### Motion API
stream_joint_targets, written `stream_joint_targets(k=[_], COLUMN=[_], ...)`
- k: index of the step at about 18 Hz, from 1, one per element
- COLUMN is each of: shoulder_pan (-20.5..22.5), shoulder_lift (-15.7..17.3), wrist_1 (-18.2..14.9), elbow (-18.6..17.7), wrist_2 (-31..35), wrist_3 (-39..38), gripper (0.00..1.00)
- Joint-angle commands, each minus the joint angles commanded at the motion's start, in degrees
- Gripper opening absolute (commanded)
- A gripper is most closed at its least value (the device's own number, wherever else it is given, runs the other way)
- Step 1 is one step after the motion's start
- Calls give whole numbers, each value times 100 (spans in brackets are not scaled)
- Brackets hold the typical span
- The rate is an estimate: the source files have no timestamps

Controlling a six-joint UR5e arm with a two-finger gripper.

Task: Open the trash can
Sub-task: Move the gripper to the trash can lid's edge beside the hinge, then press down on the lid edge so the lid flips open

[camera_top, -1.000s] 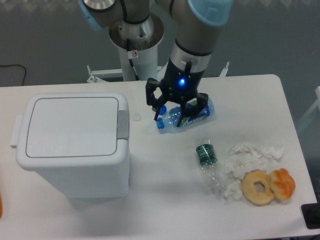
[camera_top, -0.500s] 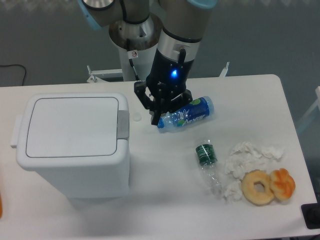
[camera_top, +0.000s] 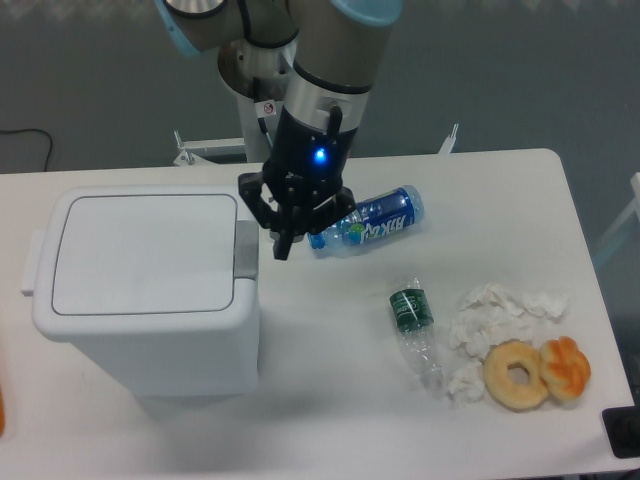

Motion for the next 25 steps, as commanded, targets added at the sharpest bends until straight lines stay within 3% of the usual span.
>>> stream_joint_targets(k=[11, 25], shoulder_pan=[-97, -97], shoulder_lift=[79, 44], wrist_1=[18, 26], elbow=[-246, -211], wrist_2=[-35, -35], wrist_3=[-9, -9], gripper=[11, 12])
